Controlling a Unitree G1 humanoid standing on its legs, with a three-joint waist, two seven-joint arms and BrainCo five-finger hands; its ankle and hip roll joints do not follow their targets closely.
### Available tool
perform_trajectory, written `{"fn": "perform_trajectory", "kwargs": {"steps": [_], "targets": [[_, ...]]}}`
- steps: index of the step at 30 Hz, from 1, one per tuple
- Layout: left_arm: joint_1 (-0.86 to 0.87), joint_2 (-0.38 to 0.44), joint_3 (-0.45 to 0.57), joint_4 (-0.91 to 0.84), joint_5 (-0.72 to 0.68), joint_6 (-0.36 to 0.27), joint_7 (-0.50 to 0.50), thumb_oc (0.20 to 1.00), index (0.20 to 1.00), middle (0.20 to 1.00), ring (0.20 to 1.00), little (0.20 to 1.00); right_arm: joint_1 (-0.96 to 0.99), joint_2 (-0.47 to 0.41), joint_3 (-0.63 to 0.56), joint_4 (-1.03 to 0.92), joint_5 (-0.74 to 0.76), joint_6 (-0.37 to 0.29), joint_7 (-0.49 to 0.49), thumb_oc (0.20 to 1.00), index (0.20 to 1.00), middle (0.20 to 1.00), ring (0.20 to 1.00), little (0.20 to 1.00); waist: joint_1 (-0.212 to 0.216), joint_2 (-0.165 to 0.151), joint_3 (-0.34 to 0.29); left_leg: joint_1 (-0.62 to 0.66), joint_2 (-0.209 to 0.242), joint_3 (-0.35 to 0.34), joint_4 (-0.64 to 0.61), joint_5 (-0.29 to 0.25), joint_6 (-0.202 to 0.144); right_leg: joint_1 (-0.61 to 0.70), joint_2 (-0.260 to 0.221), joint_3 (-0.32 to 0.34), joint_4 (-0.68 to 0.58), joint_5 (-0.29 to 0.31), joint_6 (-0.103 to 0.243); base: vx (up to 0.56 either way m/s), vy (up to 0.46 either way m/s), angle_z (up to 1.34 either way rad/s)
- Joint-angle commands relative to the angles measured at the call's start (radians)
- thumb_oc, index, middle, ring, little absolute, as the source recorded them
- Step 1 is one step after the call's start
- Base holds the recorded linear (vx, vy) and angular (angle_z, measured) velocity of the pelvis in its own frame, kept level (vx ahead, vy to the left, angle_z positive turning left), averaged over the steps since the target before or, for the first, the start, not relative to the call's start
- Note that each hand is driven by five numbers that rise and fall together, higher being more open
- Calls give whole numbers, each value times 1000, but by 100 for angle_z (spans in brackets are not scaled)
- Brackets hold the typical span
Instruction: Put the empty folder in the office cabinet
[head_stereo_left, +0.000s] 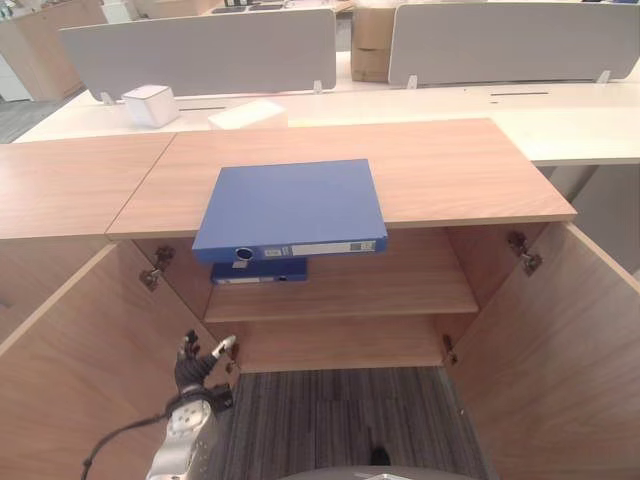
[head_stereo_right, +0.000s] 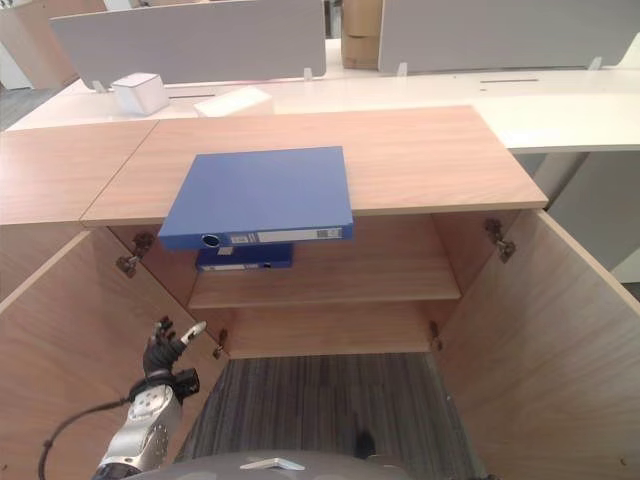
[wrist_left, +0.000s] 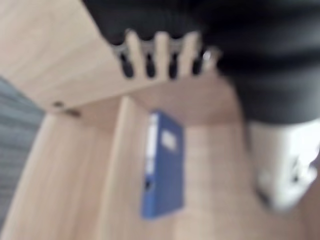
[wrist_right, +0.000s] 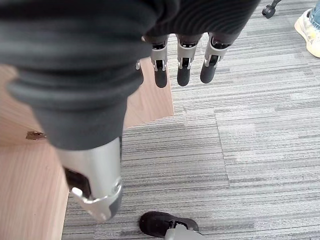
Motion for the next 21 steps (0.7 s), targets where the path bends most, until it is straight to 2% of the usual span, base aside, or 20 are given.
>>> {"fn": "perform_trajectory", "kwargs": {"steps": [1,6,10,11,12,13,21], "targets": [[-26,50,60,-88,157,-63,33,1000,1000,1000,1000,1000,-40,-30,1,72,17,4,-25,1000,1000,1000,1000,1000,7,-31,-28,-45,11,-19,-1,-16,-56,130,-47,46,12,-135,90,0,0,0],[-36,91,94,-194,277,-75,77,1000,1000,1000,1000,1000,-39,-30,-4,75,22,1,-28,1000,1000,1000,1000,1000,5,-31,-33,-44,11,-16,-1,-12,-57,128,-48,50,11,-127,89,0,0,0],[-37,102,99,-203,311,-75,88,1000,1000,1000,1000,1000,-39,-29,-4,76,21,-1,-29,1000,1000,1000,1000,1000,4,-30,-34,-43,11,-15,-1,-14,-57,129,-48,51,11,-127,90,2,-2,-1],[-49,160,118,-240,449,-71,130,1000,1000,1000,1000,1000,-40,-27,-3,80,21,-3,-29,1000,1000,1000,1000,1000,3,-31,-39,-38,13,-9,-1,-17,-59,130,-47,53,8,-125,91,0,0,0],[-49,160,118,-240,449,-71,130,1000,1000,1000,1000,1000,-40,-27,-3,80,21,-3,-29,1000,1000,1000,1000,1000,3,-31,-39,-38,13,-9,-1,-17,-59,130,-47,53,8,-125,91,19,-10,-7],[-60,196,121,-255,534,-69,155,1000,1000,1000,1000,1000,-41,-25,0,86,20,-7,-31,1000,1000,1000,1000,1000,-2,-31,-42,-33,14,-4,-1,-20,-60,136,-47,56,7,-127,92,10,-1,-5],[-70,215,114,-278,596,-73,179,1000,1000,1000,1000,1000,-37,-23,1,88,10,-9,-37,1000,1000,1000,1000,1000,-9,-27,-47,-27,15,7,-1,-26,-61,137,-49,58,5,-123,95,1,0,-2]]}}
